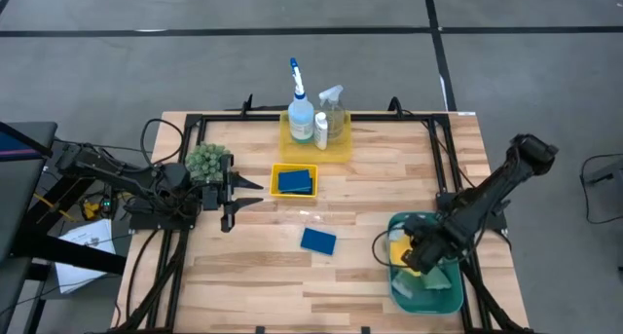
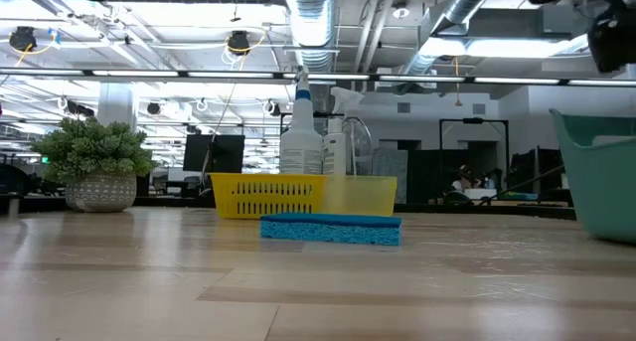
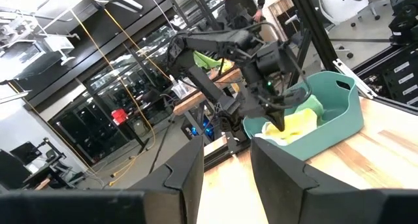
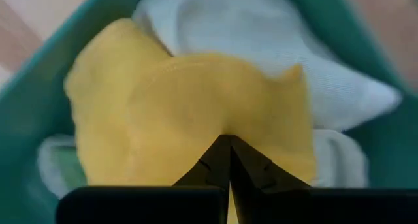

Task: Pick & Place Kitchen Items
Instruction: Put the yellow cloth into the green bin, then put the blue sponge into the bottom yellow bin

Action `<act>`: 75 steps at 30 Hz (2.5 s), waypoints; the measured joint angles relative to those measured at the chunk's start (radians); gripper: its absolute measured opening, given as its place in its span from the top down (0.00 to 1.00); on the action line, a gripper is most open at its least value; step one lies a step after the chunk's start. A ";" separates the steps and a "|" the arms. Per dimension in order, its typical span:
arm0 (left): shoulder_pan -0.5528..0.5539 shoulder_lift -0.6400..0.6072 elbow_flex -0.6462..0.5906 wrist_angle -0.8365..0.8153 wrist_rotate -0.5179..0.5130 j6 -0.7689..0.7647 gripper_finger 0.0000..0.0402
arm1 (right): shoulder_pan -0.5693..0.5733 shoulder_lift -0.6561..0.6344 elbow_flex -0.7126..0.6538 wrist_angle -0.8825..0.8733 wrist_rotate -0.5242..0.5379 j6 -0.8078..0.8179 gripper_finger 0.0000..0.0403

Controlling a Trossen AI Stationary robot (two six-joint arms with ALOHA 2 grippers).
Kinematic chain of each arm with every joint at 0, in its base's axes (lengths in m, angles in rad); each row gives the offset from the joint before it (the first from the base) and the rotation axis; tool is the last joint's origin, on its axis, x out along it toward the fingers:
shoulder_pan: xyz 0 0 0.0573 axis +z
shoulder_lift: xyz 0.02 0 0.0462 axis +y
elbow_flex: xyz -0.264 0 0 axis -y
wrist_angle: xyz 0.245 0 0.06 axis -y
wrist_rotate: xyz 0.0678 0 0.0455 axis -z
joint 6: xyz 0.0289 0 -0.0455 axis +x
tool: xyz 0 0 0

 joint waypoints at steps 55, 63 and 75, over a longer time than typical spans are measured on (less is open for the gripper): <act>0.000 0.000 0.000 0.001 0.000 -0.001 0.70 | 0.004 -0.010 0.305 0.034 1.131 -0.590 1.00; 0.000 0.000 0.000 0.058 -0.006 -0.004 0.70 | -0.022 -0.001 0.302 0.028 1.184 -0.538 1.00; 0.047 0.000 0.000 0.027 -0.087 -0.014 0.70 | -0.075 -0.001 0.301 0.117 1.028 -0.664 1.00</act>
